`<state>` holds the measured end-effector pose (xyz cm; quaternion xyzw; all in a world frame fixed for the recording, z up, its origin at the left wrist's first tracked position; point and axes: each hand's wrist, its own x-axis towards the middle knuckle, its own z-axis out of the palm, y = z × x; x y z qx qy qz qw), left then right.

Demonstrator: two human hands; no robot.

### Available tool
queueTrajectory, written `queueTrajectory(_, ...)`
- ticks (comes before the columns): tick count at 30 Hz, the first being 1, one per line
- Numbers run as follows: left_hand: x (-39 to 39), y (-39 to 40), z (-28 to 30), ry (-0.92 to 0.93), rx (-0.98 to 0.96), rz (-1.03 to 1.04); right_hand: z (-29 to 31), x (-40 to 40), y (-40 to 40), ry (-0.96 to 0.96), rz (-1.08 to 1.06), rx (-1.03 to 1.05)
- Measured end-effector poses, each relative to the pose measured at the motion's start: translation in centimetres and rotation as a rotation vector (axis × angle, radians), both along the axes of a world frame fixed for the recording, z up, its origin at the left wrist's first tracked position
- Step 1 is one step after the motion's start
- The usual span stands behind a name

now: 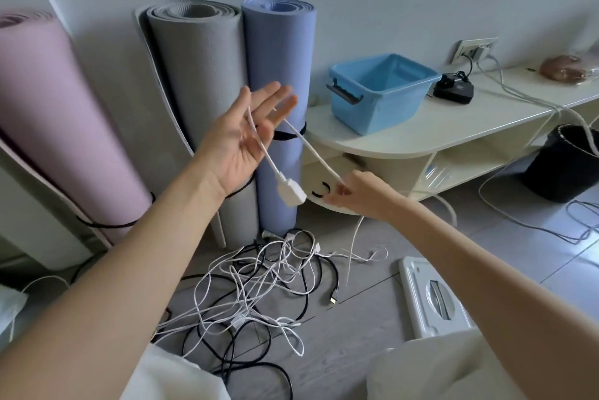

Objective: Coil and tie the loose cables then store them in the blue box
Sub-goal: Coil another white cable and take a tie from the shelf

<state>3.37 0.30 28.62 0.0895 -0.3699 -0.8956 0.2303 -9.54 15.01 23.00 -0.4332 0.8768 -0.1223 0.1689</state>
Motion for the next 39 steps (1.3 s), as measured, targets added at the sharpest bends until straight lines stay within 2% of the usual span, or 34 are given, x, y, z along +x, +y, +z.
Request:
queueTrajectory(3,-0.5,-0.3,-1.7,-0.184,-0.117,0.058,-0.3,1.8,-0.5,0.24,0.151,0.091)
queueTrajectory(6,-1.2,0.6,-2.7,-0.375,-0.335,-0.009,-0.2,3.7,-1.4,0.323,0.369,0.087)
queueTrajectory(9,-1.5,1.7,-3.3,-0.471,-0.439,-0.099,0.6,4.3,-1.9,0.303,0.49,0.054)
queueTrajectory(14,-1.0,2.1,-4.4,-0.629,-0.562,-0.405,2.1,3.3,-1.1,0.377,0.478,-0.026)
queueTrajectory(17,-0.4,2.1,-4.4,-0.67,-0.702,-0.627,2.9,1.7,-0.7,0.435,0.372,-0.102)
queueTrajectory(19,-0.1,1.7,-4.3,-0.684,-0.783,-0.66,3.1,0.3,-0.1,0.45,0.268,-0.129)
queueTrajectory(22,0.3,0.5,-4.4,-0.672,-0.819,-0.65,3.3,-1.7,1.1,0.429,0.105,-0.151)
queueTrajectory(24,0.7,0.0,-4.3,-0.633,-0.762,-0.685,3.0,-2.5,1.6,0.369,0.031,-0.126)
queueTrajectory(28,0.6,-0.7,-4.2,-0.446,-0.646,-0.602,2.0,-2.5,1.0,0.081,-0.001,-0.114)
queueTrajectory(30,0.8,-1.3,-4.0,-0.431,-0.686,-0.514,2.5,-2.0,1.1,-0.051,-0.015,-0.192)
queueTrajectory(32,1.0,-2.1,-4.4,-0.564,-0.965,-0.442,3.2,-1.7,1.4,-0.182,-0.01,-0.265)
queueTrajectory(35,1.0,-3.7,-6.6,-0.847,-1.598,-0.299,3.8,-1.5,1.5,-0.27,-0.062,-0.389)
queueTrajectory(37,1.0,-4.7,-7.9,-1.012,-1.727,-0.183,4.1,-2.3,1.3,-0.191,-0.232,-0.595)
queueTrajectory(39,1.5,-5.4,-8.7,-1.169,-1.731,-0.098,5.0,-3.6,1.9,0.005,-0.526,-0.869)
